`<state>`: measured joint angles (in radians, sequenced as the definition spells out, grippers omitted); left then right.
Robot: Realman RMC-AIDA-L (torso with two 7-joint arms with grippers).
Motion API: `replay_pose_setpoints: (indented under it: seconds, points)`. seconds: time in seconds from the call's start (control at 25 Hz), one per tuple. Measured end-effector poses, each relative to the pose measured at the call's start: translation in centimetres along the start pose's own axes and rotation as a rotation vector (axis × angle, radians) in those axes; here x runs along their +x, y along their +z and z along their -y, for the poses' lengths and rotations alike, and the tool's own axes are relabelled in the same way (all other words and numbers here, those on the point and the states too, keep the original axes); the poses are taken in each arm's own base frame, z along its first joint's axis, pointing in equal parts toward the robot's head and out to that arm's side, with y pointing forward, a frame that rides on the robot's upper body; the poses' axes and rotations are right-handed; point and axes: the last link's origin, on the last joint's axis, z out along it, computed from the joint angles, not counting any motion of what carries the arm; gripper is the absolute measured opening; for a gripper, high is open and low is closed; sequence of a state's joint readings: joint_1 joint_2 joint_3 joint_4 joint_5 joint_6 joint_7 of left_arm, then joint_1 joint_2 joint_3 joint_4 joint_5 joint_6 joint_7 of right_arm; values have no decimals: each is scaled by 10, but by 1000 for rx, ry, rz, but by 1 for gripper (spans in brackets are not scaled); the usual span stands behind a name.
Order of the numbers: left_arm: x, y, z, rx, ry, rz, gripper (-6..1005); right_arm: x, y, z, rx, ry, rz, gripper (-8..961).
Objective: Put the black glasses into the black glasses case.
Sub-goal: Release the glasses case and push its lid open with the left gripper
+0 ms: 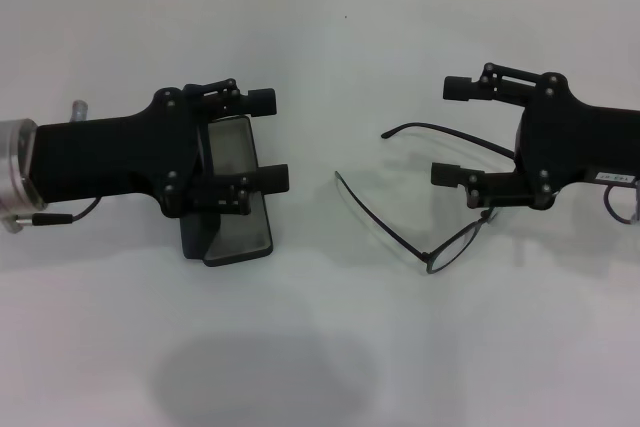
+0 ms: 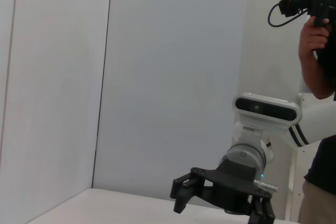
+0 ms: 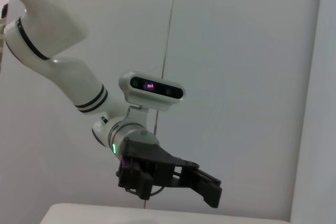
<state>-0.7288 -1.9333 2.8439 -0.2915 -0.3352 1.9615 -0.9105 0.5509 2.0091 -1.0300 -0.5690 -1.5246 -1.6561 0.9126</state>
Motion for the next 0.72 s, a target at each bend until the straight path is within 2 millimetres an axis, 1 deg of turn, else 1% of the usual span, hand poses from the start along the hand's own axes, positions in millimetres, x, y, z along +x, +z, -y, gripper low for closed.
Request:
replay_pose_setpoints:
  seconds: [0.32, 0.52, 0.64, 0.72]
  points:
    - [-1, -1, 0, 6, -37, 1, 875, -2, 0, 3, 12, -13, -2, 823]
    - [1, -6, 4, 57, -70, -16, 874, -1, 0, 3, 12, -13, -4, 822]
    - [9, -13, 14, 97, -207, 4, 868, -1, -2, 3, 17, -13, -4, 821]
    - [20, -19, 24, 130, -361, 36, 864, -1, -3, 4, 19, -15, -7, 821]
